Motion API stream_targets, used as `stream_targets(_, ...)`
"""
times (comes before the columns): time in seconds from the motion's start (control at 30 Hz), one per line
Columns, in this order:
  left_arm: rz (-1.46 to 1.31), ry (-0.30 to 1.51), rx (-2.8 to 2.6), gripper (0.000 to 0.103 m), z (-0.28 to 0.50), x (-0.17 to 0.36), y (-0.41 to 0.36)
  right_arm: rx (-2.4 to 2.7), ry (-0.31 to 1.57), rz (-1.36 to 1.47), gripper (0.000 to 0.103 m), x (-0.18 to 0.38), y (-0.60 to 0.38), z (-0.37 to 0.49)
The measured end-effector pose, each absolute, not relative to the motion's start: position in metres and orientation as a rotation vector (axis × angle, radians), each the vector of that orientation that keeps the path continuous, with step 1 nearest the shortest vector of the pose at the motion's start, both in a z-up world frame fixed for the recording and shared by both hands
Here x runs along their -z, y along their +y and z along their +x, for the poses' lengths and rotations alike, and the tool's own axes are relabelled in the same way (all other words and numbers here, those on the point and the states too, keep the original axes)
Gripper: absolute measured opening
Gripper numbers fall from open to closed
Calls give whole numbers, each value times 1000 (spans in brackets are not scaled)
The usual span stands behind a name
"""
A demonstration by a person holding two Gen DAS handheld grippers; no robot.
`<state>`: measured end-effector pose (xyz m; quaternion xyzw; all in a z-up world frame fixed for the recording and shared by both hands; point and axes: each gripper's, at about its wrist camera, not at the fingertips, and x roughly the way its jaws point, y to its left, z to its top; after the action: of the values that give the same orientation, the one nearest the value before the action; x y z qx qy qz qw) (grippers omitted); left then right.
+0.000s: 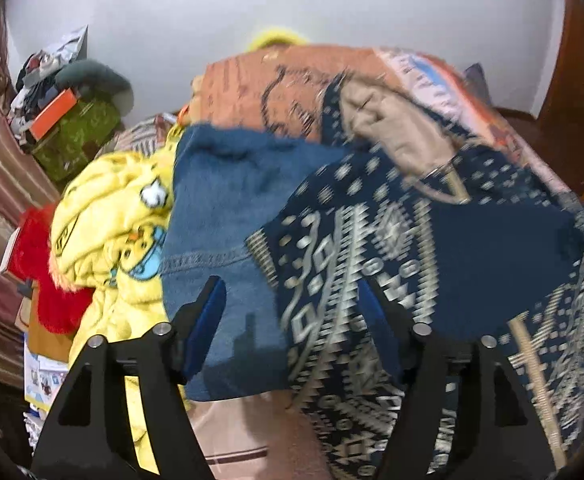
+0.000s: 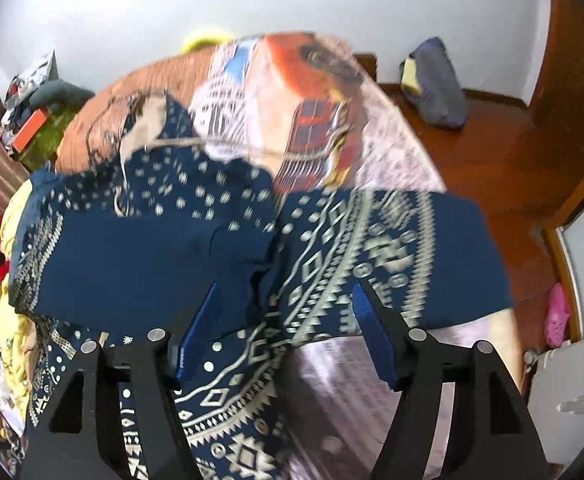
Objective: Fold large clothes
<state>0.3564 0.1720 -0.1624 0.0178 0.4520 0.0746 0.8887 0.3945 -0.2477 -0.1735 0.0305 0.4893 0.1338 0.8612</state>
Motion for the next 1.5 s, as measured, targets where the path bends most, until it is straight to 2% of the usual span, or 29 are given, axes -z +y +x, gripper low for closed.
stream_targets(0.07,27,914,-135,75,356,153,162,-265,1002,98,77,161,-261,392)
stream_targets(0.17,3,876,-90,81,360,138,140,-239,960,157,79,146,-285,388)
stream_targets(0.3,-10,841,-25,82,367,129,109,-198,939,222,81,140,-310,388)
stream_targets(0.4,-22,836,25,83,375,133,83,-156,964,276,81,152,-331,391)
stream_targets(0.7,-10,935,100,85,399,182,35,-81,1137,550,81,234,-391,410)
stream_targets(0.9,-7,972,108,85,402,204,30,-77,1126,682,81,261,-407,428)
stream_targets(0.93,-10,976,107,85,403,208,31,-69,1105,682,79,262,-408,432)
stream_targets(1.0,-21,985,104,85,404,212,34,-44,1094,676,68,265,-409,438)
stream_targets(1.07,-34,994,97,85,404,217,38,10,1090,667,53,271,-410,445)
stream_targets(1.13,-50,1004,87,85,403,220,44,38,1081,667,46,274,-412,450)
stream_targets(1.2,-56,1008,76,85,402,222,49,71,1064,656,27,270,-414,451)
stream_targets(1.23,-57,1009,71,85,401,222,51,84,1058,650,14,268,-415,452)
stream_targets(1.33,-60,1003,60,85,396,219,56,70,1031,641,8,254,-415,451)
stream_targets(1.5,-67,986,57,85,387,210,62,9,940,564,7,206,-402,445)
